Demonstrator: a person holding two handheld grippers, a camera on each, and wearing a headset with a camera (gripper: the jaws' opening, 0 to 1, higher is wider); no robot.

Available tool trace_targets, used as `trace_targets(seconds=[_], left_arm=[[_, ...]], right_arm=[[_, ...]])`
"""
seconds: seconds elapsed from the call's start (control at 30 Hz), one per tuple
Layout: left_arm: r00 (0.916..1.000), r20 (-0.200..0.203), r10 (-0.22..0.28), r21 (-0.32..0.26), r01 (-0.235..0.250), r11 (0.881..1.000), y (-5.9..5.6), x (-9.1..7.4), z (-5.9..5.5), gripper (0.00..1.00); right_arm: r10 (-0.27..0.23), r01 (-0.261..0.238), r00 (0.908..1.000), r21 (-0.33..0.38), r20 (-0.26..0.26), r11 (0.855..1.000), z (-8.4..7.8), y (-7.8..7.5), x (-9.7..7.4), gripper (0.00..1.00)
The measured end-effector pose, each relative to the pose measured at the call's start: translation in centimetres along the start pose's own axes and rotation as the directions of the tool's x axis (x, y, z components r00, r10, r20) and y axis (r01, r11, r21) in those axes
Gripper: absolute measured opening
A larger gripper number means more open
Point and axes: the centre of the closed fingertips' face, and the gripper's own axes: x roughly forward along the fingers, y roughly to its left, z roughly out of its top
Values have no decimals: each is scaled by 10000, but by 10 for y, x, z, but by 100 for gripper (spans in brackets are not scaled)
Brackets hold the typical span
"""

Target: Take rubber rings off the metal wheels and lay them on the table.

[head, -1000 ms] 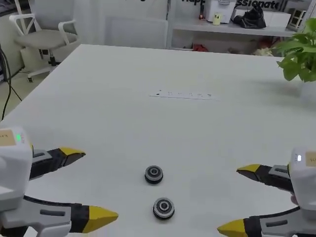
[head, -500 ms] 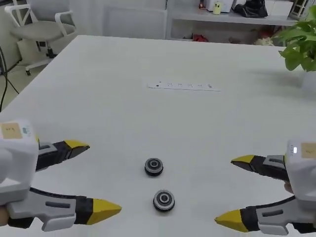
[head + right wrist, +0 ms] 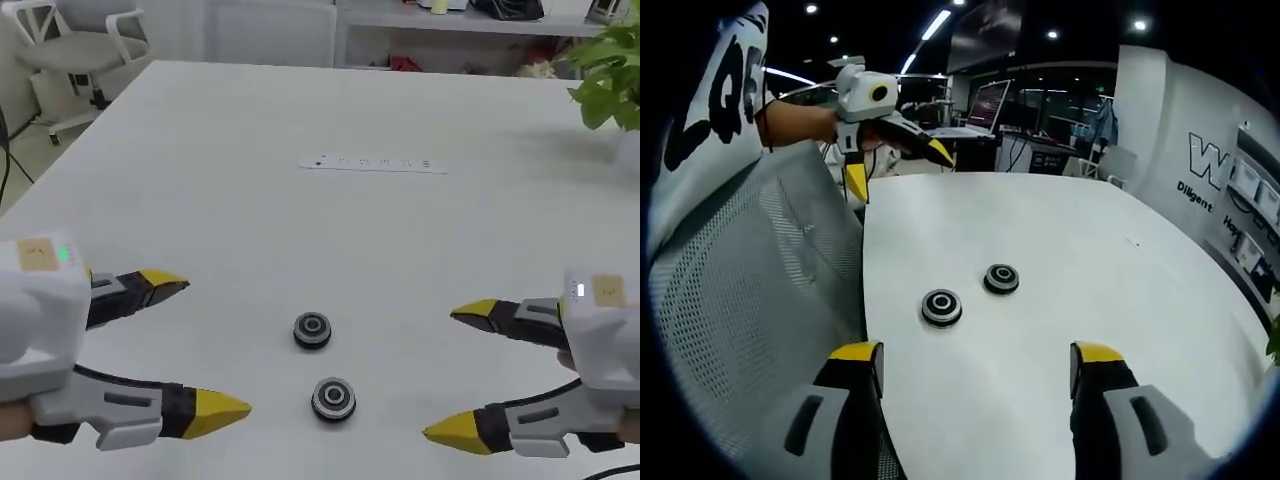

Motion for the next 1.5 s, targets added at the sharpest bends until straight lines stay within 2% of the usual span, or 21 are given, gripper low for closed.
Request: trace_targets(seconds=[0.33, 0.67, 0.87, 1.07, 1.27, 1.5], left_arm=[[9996, 147, -221, 334, 216, 9992, 0, 6, 4, 83], [9985, -11, -546, 578, 546, 9968, 0, 15, 5, 84], [9971, -167, -741, 739, 751, 9944, 0, 23, 3, 83], [9927, -422, -1126, 924, 1161, 9889, -4, 34, 1, 82], [9897, -376, -1384, 775, 1409, 9870, -5, 42, 3, 80], [9842, -504, -1697, 919, 1737, 9805, -9, 52, 2, 78]], right_arm=[[212, -205, 9992, -194, 342, 9996, 8, -3, 7, 72], [424, -405, 9984, -483, 375, 9980, 12, -4, 19, 71], [576, -554, 9970, -419, 522, 9976, 17, -3, 26, 70], [806, -780, 9951, -473, 565, 9958, 22, -1, 33, 69], [894, -870, 9943, -423, 575, 9953, 21, -2, 40, 67], [1243, -1238, 9902, -122, 638, 9922, 19, 0, 49, 62]])
